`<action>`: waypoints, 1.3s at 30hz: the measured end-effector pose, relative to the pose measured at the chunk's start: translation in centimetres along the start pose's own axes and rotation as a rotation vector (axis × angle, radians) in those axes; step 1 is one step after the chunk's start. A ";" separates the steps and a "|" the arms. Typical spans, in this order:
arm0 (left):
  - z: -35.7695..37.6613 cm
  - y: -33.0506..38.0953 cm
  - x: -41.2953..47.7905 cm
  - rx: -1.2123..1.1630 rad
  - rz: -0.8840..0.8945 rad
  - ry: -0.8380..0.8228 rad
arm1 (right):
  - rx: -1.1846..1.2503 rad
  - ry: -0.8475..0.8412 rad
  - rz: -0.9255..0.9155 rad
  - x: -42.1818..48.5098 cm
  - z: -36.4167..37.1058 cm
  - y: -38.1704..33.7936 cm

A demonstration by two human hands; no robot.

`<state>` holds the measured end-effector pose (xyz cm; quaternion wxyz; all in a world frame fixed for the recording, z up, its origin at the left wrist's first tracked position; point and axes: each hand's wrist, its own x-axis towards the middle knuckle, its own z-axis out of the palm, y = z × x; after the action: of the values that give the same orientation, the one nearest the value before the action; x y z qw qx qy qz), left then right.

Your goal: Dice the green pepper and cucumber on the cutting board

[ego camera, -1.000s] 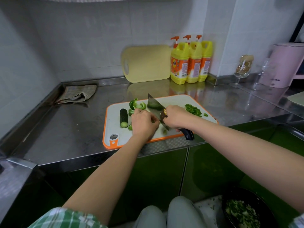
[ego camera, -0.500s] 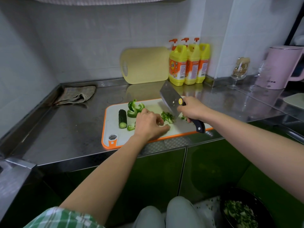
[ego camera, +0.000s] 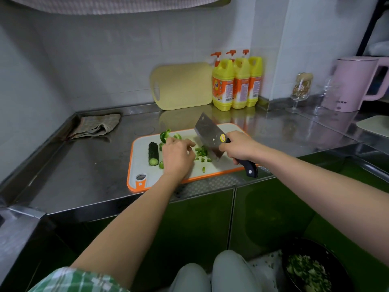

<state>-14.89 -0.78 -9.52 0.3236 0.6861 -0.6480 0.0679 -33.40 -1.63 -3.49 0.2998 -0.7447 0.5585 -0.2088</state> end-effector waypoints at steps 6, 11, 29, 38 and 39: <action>-0.8 -0.9 -1.2 0.127 -0.062 -0.088 | -0.042 -0.060 -0.011 -1.1 2.6 -1.7; -0.8 -0.9 -1.7 0.181 -0.049 -0.092 | -0.087 -0.093 0.057 -0.9 3.5 -1.2; -0.3 -2.6 -1.1 0.160 -0.040 -0.072 | -0.138 -0.022 0.122 0.6 1.7 0.1; -0.7 -3.3 -0.9 0.115 -0.085 -0.023 | -0.025 -0.102 0.019 -0.3 3.5 -2.2; -0.8 -3.2 -0.9 0.108 -0.083 -0.012 | -0.029 -0.122 0.020 -0.4 3.9 -2.5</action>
<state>-11.76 0.20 -10.52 0.2845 0.7294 -0.6162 0.0851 -29.24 0.07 -4.65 0.3244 -0.7546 0.5498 -0.1519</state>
